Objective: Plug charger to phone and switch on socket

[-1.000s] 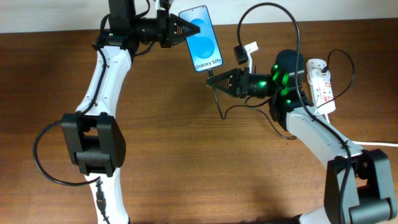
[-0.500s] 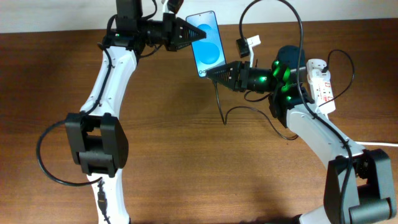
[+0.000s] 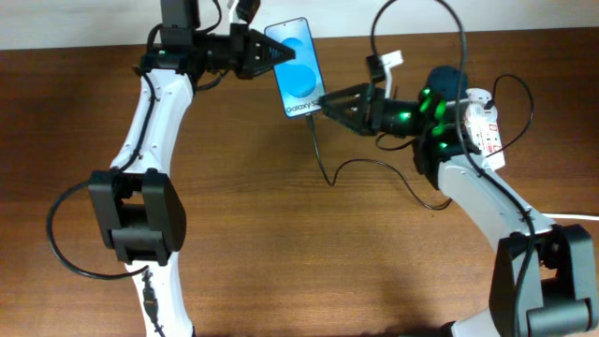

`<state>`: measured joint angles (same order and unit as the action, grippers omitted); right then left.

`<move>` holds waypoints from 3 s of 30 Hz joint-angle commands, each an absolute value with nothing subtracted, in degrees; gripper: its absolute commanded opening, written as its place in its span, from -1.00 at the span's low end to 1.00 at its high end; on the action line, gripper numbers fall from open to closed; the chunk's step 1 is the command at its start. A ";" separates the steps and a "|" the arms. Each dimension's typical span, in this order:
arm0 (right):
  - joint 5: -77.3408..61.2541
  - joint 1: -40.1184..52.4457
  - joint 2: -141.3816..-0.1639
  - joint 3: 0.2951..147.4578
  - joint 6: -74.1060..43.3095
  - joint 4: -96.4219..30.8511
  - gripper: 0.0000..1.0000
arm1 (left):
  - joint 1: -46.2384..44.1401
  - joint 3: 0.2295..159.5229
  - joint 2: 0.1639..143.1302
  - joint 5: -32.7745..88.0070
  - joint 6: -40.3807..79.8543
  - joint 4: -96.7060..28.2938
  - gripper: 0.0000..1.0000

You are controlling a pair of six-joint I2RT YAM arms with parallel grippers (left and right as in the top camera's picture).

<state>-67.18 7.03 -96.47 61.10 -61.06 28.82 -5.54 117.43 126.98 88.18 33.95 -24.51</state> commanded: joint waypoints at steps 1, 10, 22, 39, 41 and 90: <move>-68.23 3.03 -96.82 62.17 -58.39 25.43 0.97 | -4.93 114.48 126.32 88.38 23.42 -28.45 -1.00; -60.51 -0.49 -96.82 62.17 -36.18 -4.97 0.97 | -4.97 106.63 126.32 72.97 15.92 -36.58 -1.00; -39.03 -0.38 -96.79 68.71 -19.38 -37.23 0.97 | -4.97 106.63 127.39 52.69 0.82 -53.52 -1.00; -30.76 3.79 -94.85 71.35 -17.82 -44.42 0.97 | -4.86 106.63 133.19 48.69 2.57 -57.80 -0.96; -30.76 3.79 -94.85 71.35 -17.80 -44.82 0.97 | -4.89 106.63 133.19 46.46 5.41 -58.74 -0.95; -31.00 3.68 -93.62 71.53 -15.57 -46.98 0.97 | -2.17 107.77 133.19 27.16 9.63 -62.24 0.33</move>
